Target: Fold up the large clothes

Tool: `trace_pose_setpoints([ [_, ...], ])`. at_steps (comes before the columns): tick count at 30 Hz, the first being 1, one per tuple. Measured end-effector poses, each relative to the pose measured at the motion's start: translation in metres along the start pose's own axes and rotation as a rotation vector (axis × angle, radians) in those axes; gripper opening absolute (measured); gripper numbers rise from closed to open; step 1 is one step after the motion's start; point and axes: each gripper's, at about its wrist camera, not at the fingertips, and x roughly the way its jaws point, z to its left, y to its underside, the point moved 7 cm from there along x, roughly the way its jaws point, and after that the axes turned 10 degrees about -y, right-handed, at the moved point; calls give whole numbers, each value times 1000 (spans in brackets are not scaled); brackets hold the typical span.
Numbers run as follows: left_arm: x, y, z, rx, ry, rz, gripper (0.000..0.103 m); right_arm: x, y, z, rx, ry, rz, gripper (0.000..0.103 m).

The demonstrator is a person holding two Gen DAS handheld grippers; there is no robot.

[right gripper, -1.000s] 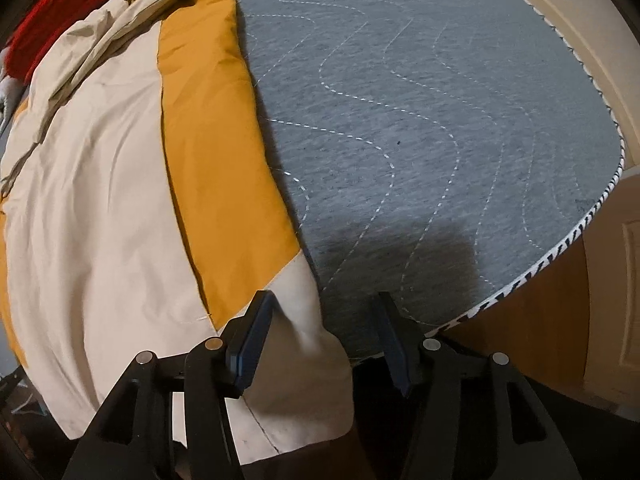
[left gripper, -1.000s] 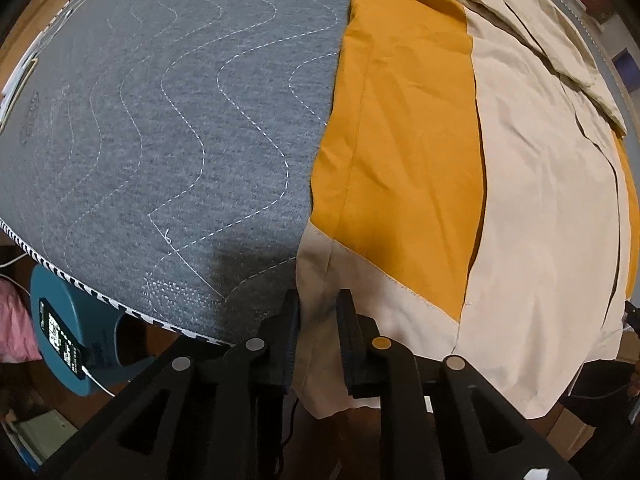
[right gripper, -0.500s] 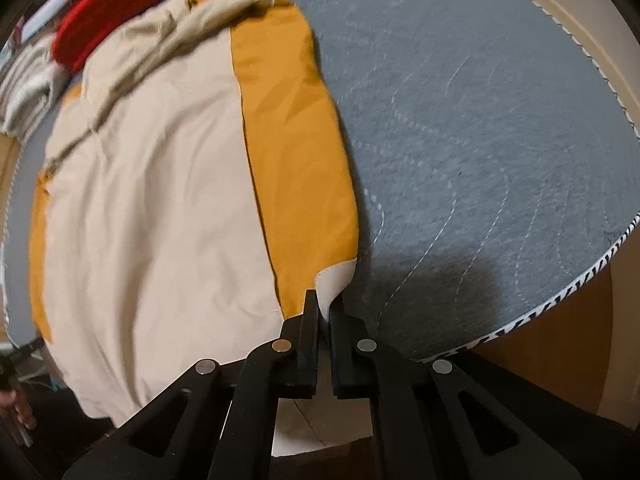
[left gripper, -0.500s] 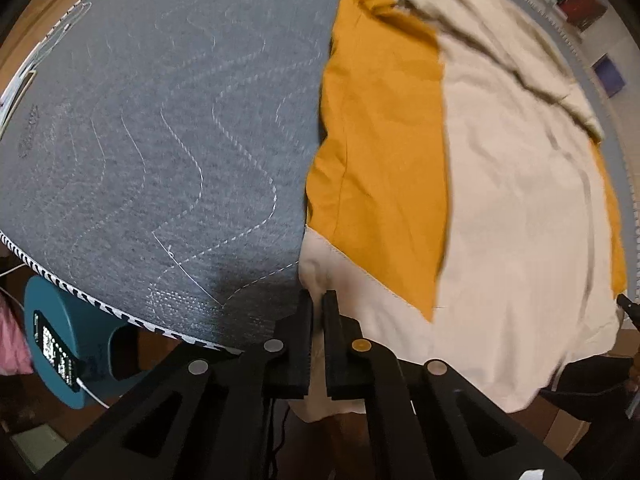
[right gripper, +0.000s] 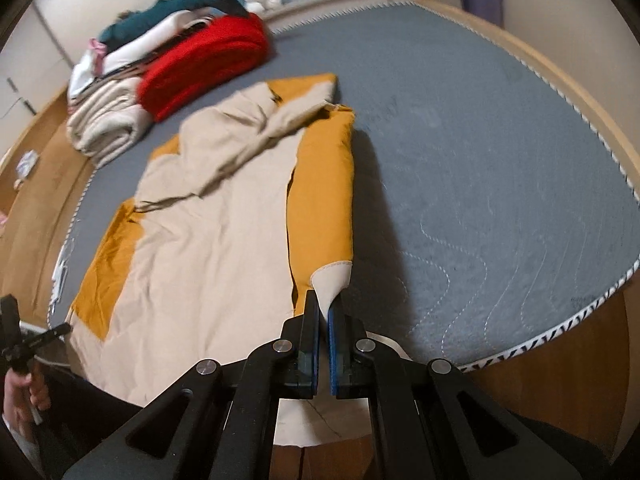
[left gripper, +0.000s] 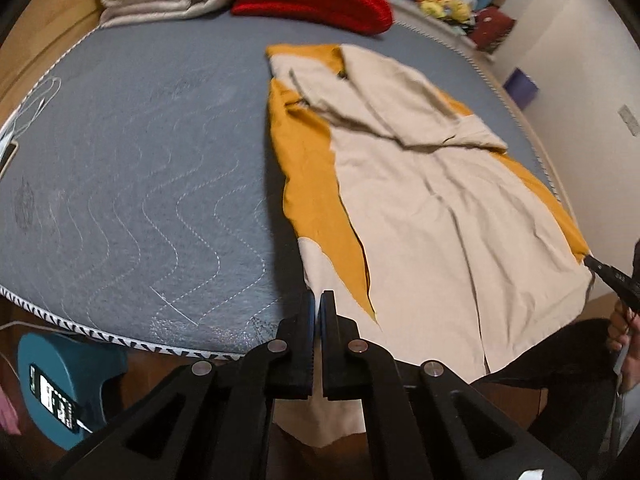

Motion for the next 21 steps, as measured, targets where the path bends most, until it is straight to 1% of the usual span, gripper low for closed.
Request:
trace_pose_setpoints([
  [3,-24,3,6,22,34,-7,1,-24,-5,7,-25,-20,-18,3],
  [7,-61,16,14,24,117,-2,0,-53,-7,11,-18,-53,-30,3],
  [10,-85,21,17,34,164,-20,0,-82,2,12,-13,-80,-43,3],
  [11,-89,20,19,32,172,-22,0,-94,5,11,-16,-83,-52,3],
  [13,-91,17,22,23,188,-21,0,-104,7,9,-9,-82,-62,3],
  [15,-81,6,21,16,199,-19,0,-109,2,3,18,-93,-69,3],
  [17,-56,-15,24,-11,185,1,0,-102,-12,-3,25,-92,-72,3],
  [19,-32,-33,26,-38,189,19,0,-83,-32,-8,28,-90,-61,3],
  [21,-1,-58,28,-62,180,39,0,-53,-56,-10,13,-80,-38,3],
])
